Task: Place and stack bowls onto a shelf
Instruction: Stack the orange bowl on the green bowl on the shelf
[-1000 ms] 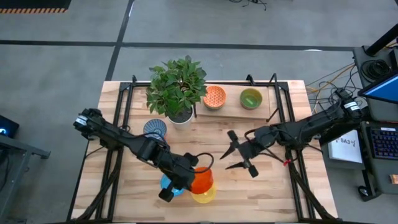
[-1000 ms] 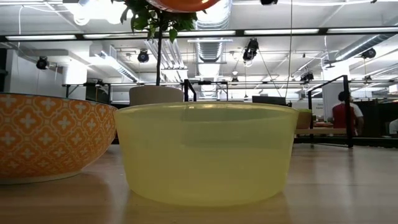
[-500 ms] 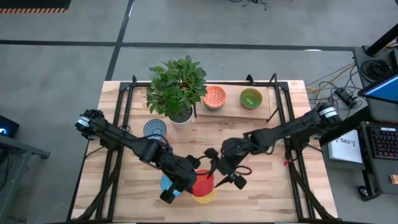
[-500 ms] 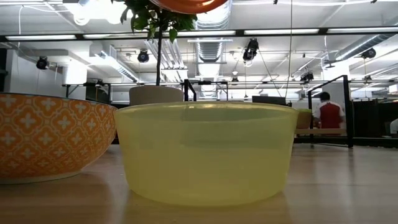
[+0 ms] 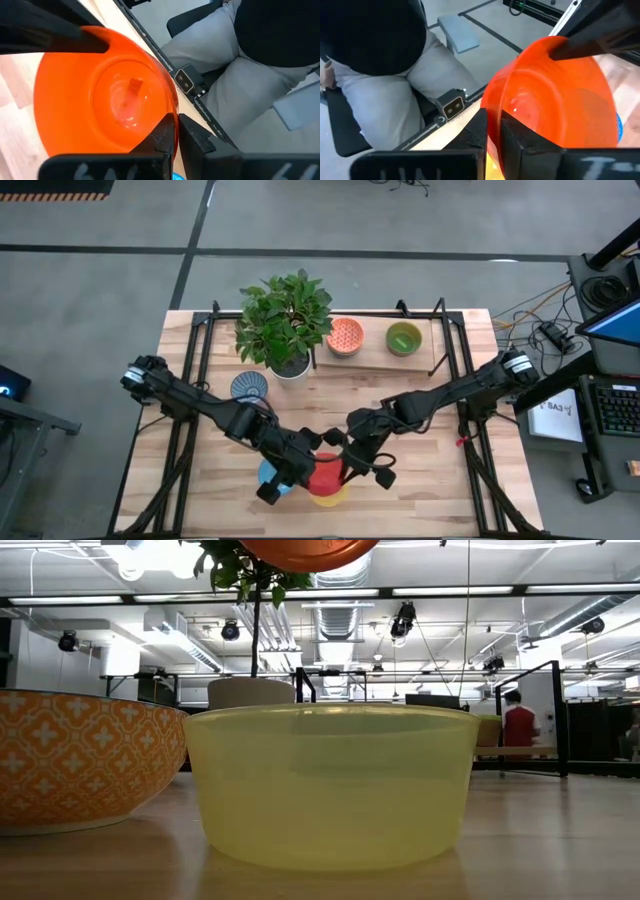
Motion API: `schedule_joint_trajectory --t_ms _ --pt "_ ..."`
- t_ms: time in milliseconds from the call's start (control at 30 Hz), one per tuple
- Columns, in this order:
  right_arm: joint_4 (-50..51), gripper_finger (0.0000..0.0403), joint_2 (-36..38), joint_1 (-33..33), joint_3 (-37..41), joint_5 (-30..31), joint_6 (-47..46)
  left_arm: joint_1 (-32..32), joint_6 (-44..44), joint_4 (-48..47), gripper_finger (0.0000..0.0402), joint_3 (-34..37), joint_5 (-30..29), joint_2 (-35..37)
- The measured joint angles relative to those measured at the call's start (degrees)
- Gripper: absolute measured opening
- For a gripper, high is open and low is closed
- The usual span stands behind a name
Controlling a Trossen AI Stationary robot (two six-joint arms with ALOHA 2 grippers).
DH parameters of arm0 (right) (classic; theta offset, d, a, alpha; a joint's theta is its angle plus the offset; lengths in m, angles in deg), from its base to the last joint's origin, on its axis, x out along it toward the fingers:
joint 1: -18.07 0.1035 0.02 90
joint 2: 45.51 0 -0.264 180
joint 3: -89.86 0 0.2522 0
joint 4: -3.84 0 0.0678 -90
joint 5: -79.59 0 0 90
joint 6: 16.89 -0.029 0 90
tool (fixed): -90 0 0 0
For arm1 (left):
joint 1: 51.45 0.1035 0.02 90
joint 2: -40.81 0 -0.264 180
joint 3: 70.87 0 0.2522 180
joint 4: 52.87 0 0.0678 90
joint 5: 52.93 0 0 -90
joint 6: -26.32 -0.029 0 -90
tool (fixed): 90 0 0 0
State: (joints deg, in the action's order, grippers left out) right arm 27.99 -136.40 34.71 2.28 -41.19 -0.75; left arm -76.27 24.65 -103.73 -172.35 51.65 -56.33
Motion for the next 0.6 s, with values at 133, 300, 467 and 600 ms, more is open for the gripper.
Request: schedule_joint_trajectory --t_ms 133,300,467,600 --pt "-0.1 0.001 0.2 -0.1 0.0 0.3 -0.1 0.3 0.7 0.0 0.0028 0.0 -0.4 0.3" --pt "0.0 0.0009 0.4 -0.2 0.0 0.7 -0.3 0.2 0.6 0.0 0.0091 0.0 -0.7 0.6" --pt "3.5 0.0008 1.2 -0.8 -0.1 2.8 -1.8 0.7 0.2 -4.4 0.015 -0.5 -2.0 1.8" --pt "12.0 0.0008 3.1 -2.4 -0.2 8.1 -4.6 0.7 1.8 -12.0 0.0173 -3.7 -13.0 2.8"
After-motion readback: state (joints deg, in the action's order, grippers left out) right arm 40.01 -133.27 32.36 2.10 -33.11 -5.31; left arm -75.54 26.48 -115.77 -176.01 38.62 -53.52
